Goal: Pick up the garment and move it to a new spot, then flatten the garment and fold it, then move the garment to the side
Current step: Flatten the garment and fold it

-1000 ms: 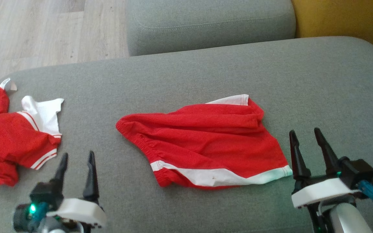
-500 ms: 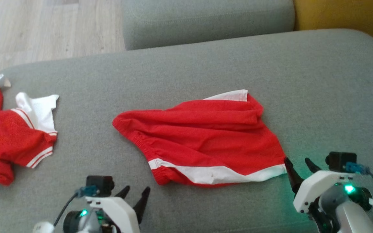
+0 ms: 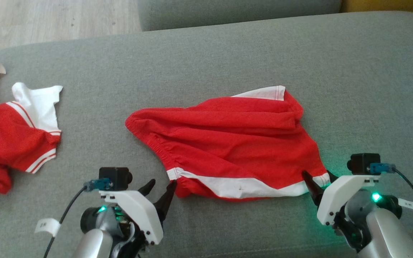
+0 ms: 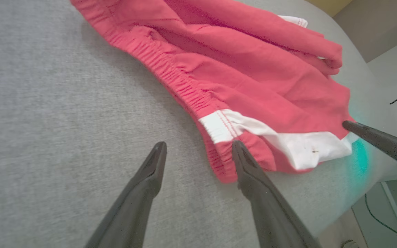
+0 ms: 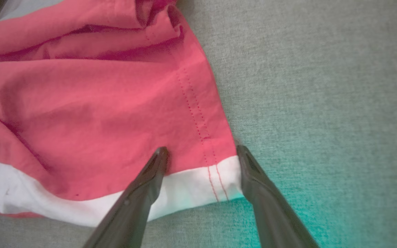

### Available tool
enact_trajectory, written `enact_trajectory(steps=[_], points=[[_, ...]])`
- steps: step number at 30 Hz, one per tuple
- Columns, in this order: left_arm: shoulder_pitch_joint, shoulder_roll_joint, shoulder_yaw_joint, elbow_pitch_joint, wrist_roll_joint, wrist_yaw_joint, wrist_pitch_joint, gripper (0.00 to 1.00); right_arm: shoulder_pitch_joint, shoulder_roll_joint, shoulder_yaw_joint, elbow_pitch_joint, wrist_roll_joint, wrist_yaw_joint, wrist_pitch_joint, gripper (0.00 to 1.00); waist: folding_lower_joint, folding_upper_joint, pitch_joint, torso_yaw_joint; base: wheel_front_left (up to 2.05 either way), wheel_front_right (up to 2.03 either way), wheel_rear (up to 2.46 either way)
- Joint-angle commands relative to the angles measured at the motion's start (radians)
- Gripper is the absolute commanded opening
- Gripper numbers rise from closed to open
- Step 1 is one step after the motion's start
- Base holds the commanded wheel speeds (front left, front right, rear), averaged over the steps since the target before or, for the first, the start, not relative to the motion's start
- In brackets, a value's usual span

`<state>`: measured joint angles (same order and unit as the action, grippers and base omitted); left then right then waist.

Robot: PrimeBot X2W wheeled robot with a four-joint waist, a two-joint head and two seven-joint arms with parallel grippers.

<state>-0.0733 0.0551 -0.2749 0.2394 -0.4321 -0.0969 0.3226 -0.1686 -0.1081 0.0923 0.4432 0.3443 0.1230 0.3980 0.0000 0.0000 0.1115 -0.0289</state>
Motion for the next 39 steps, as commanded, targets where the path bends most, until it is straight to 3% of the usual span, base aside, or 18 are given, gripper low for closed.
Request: enact_trajectory(steps=[1, 10, 16, 17, 18, 19, 20, 21, 22, 34, 39], points=[[-0.052, -0.003, 0.02, -0.044, -0.028, -0.003, -0.007, 1.0, -0.021, -0.01, 0.031, -0.034, 0.01, 0.008, 0.005, 1.0, 0.0, 0.0, 0.005, -0.002, 0.0, 0.0, 0.0], [-0.079, -0.005, -0.013, -0.054, -0.166, 0.016, 0.029, 1.0, -0.025, -0.015, 0.052, -0.043, 0.026, 0.008, 0.013, 1.0, 0.0, 0.0, 0.032, -0.01, 0.0, 0.0, 0.0], [-0.124, -0.005, -0.034, -0.01, -0.204, 0.019, 0.028, 1.0, -0.029, -0.012, 0.079, -0.037, 0.044, 0.008, 0.015, 1.0, 0.0, 0.0, 0.045, -0.019, 0.0, 0.0, 0.0], [-0.127, -0.005, -0.038, -0.006, -0.211, 0.018, 0.027, 0.77, -0.029, -0.012, 0.084, -0.037, 0.048, 0.008, 0.014, 0.84, 0.0, 0.0, 0.044, -0.02, 0.0, 0.0, 0.0], [-0.129, -0.005, -0.041, -0.003, -0.217, 0.017, 0.023, 0.48, -0.03, -0.013, 0.09, -0.039, 0.052, 0.008, 0.009, 0.32, 0.0, 0.0, 0.044, -0.021, 0.0, 0.0, 0.0], [-0.129, -0.005, -0.044, -0.001, -0.22, 0.017, 0.02, 0.3, -0.029, -0.015, 0.096, -0.041, 0.057, 0.008, 0.004, 0.0, 0.0, 0.0, 0.044, -0.021, 0.0, 0.0, 0.0], [-0.129, -0.005, -0.044, -0.001, -0.22, 0.017, 0.02, 0.3, -0.029, -0.015, 0.096, -0.041, 0.057, 0.008, 0.004, 0.0, 0.0, 0.0, 0.044, -0.021, 0.0, 0.0, 0.0], [-0.128, -0.005, -0.047, 0.001, -0.223, 0.016, 0.018, 0.06, -0.029, -0.016, 0.101, -0.042, 0.066, 0.008, -0.002, 0.0, 0.0, 0.0, 0.043, -0.021, 0.0, 0.0, 0.0], [-0.126, -0.005, -0.048, 0.001, -0.226, 0.016, 0.014, 0.0, -0.03, -0.017, 0.104, -0.046, 0.075, 0.008, -0.011, 0.0, 0.0, 0.0, 0.041, -0.021, 0.0, 0.0, 0.0], [-0.092, 0.054, -0.002, -0.145, -0.227, 0.021, -0.038, 0.0, -0.025, -0.029, 0.066, -0.167, 0.199, 0.008, -0.143, 0.0, 0.0, 0.0, 0.021, -0.009, 0.0, 0.0, 0.0], [-0.154, 0.091, 0.005, -0.198, -0.224, 0.009, -0.02, 0.0, -0.055, -0.037, 0.082, -0.225, 0.286, 0.008, -0.126, 0.0, 0.0, 0.0, 0.036, -0.005, 0.0, 0.0, 0.0]])
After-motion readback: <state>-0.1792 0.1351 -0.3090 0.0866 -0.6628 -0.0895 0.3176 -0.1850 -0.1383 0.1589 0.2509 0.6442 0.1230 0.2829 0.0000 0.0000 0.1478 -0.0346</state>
